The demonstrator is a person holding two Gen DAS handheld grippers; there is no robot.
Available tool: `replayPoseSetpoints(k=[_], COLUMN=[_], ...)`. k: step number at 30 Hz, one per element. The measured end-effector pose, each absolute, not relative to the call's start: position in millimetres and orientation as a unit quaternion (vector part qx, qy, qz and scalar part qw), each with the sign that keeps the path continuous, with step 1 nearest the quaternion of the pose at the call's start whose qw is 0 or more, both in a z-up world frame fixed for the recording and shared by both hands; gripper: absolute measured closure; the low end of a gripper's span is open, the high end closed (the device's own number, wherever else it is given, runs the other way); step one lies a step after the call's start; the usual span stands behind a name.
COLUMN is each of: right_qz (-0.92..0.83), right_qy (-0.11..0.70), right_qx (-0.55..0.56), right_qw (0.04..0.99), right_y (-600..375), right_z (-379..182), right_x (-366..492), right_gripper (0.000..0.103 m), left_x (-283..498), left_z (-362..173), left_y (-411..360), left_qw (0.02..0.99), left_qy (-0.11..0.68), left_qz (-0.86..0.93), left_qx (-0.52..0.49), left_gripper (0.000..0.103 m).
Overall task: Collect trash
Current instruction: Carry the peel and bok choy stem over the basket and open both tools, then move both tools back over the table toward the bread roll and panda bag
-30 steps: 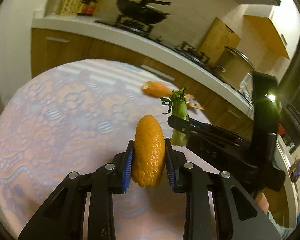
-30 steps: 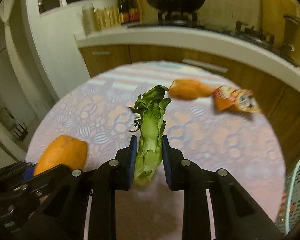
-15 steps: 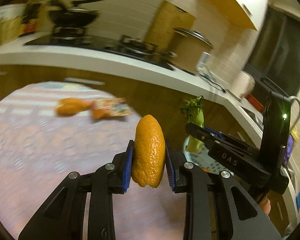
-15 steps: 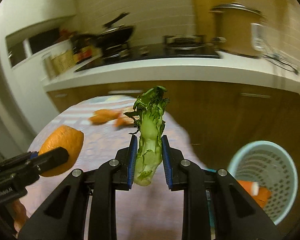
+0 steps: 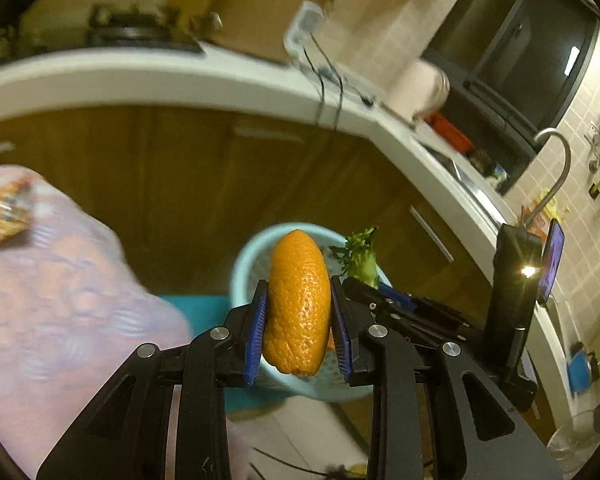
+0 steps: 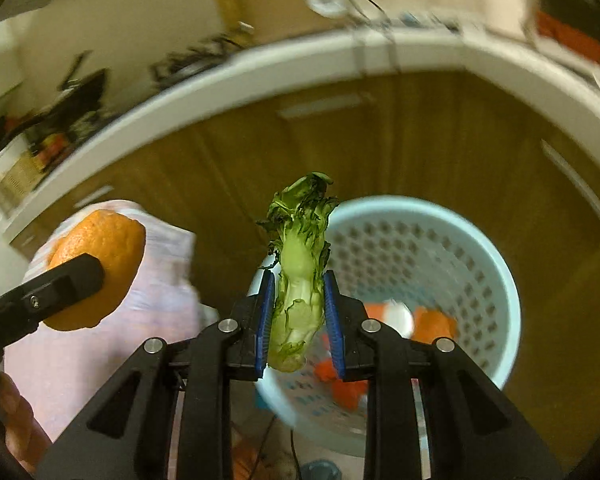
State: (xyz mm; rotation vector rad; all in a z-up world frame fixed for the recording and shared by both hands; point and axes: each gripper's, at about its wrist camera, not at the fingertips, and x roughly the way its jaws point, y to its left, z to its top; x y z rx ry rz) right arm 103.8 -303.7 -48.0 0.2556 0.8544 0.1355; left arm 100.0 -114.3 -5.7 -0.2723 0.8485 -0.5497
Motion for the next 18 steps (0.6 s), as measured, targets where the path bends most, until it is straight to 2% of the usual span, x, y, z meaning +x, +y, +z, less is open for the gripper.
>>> replayPoseSetpoints(k=[5,6,7,9,10,18], right_qz=[0.042,0.039,0.037,0.034,0.03,0.047], right_qy=[0.448,0.455,0.458,0.46,0.457,0.426], right_qx=[0.153,0.159,0.164,0.179,0.184,0.16], right_qw=[0.88,0.876,0.873,0.869,0.87,0.889], right_y=[-335,-341,-344,-353,-356,-338], right_z=[-79,-85,-88,-92,-92,-66], right_x=[109,110,110,110,108,103], right_gripper=[0.08,0.08,0.076,0.054,0.045,0.045], left_x=[122,124,126,130,130,123], left_z=[-40,-44,-46,-52,-53,-39], left_y=[-150,-155,-157,-157,-156,-131], left_qw=[0.847,0.846,0.845,0.845,0.845,0.857], left_qy=[0.438,0.441,0.443,0.446,0.445,0.428], left_qz=[-0.275,-0.274,-0.274,-0.268,-0.267,-0.255], left_qx=[-0.124,-0.123,-0.123,-0.126,-0.127,-0.133], left_gripper=[0.072,0.067,0.055,0.046,0.046,0.046])
